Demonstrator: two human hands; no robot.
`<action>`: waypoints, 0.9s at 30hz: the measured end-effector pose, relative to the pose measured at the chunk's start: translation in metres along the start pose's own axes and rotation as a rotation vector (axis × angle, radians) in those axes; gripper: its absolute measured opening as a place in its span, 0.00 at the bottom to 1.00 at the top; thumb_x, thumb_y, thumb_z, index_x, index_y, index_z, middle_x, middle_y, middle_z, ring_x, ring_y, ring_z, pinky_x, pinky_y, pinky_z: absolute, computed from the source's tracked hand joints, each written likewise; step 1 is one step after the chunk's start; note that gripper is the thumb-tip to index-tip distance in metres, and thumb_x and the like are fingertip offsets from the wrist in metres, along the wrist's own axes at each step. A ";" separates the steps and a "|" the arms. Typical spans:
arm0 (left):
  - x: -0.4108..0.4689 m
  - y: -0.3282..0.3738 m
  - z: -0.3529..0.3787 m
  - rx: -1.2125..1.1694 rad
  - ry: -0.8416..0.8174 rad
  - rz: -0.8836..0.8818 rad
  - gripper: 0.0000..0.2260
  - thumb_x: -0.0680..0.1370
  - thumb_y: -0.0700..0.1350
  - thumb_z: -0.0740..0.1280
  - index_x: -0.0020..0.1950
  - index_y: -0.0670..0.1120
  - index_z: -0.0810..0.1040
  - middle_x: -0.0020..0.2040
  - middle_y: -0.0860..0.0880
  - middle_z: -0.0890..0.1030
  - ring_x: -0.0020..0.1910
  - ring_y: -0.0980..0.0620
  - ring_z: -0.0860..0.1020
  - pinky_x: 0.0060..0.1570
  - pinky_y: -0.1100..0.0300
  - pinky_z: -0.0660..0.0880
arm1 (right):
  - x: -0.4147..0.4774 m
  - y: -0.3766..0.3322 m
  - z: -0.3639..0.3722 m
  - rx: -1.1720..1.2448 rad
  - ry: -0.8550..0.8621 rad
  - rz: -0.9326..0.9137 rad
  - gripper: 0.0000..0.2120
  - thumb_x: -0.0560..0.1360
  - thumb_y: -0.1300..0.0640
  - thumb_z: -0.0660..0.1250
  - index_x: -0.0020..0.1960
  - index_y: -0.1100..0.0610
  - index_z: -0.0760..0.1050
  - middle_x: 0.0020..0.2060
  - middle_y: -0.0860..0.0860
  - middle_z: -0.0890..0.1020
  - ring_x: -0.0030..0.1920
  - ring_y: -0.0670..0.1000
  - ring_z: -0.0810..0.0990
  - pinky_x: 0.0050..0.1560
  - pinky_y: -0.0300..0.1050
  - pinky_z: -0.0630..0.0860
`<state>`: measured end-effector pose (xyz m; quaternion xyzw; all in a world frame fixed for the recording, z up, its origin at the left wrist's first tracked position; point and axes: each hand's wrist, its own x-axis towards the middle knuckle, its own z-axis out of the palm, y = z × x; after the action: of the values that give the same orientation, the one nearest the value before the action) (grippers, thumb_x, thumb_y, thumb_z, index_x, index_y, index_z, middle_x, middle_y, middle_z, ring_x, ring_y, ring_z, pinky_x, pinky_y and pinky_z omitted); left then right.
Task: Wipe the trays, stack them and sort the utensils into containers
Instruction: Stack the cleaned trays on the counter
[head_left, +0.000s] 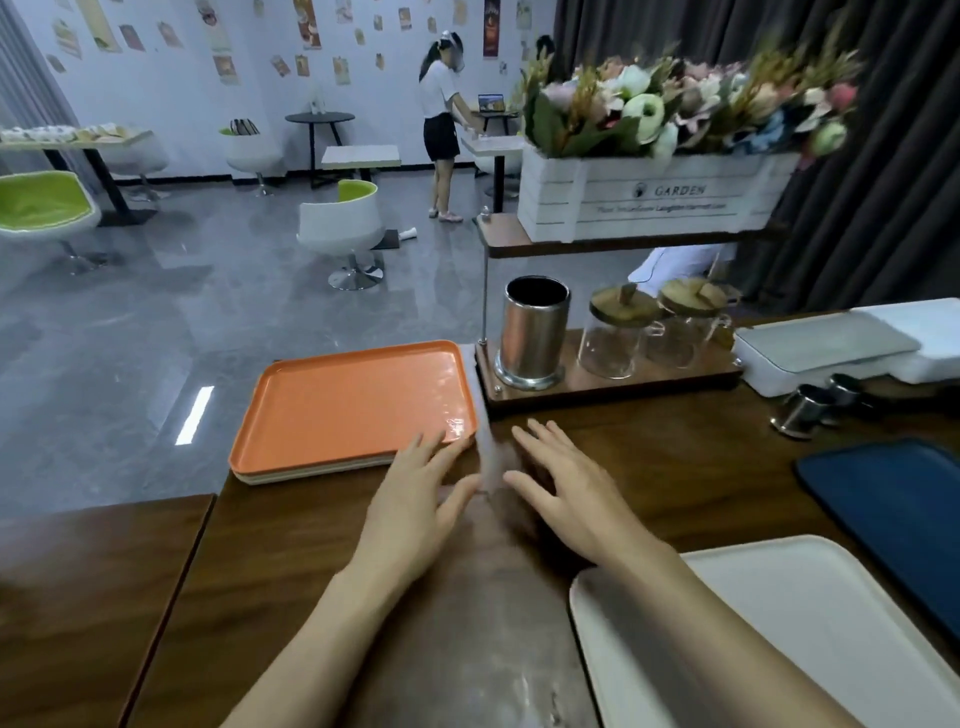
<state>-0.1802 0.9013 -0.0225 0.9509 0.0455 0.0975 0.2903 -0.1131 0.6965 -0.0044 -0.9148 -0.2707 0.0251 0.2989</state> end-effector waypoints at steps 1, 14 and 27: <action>-0.009 0.018 0.011 -0.024 -0.025 0.013 0.25 0.82 0.60 0.62 0.79 0.59 0.66 0.81 0.56 0.61 0.82 0.54 0.51 0.77 0.53 0.57 | -0.014 0.009 -0.007 0.002 0.003 0.006 0.29 0.81 0.39 0.61 0.80 0.43 0.59 0.79 0.41 0.57 0.79 0.41 0.48 0.78 0.46 0.55; -0.124 0.159 0.111 0.018 -0.129 0.031 0.34 0.77 0.71 0.55 0.81 0.60 0.59 0.83 0.55 0.54 0.83 0.53 0.47 0.81 0.53 0.46 | -0.177 0.114 -0.090 0.048 -0.120 0.026 0.33 0.79 0.35 0.59 0.80 0.41 0.54 0.80 0.38 0.53 0.78 0.37 0.44 0.73 0.39 0.52; -0.149 0.177 0.135 0.363 -0.221 -0.072 0.41 0.75 0.78 0.54 0.83 0.59 0.53 0.84 0.53 0.50 0.83 0.48 0.47 0.81 0.48 0.43 | -0.232 0.159 -0.115 -0.054 -0.211 0.020 0.33 0.80 0.33 0.55 0.81 0.42 0.51 0.81 0.43 0.50 0.80 0.43 0.43 0.75 0.40 0.40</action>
<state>-0.2923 0.6606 -0.0565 0.9902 0.0644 -0.0277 0.1210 -0.2109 0.4099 -0.0260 -0.9174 -0.2922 0.1169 0.2436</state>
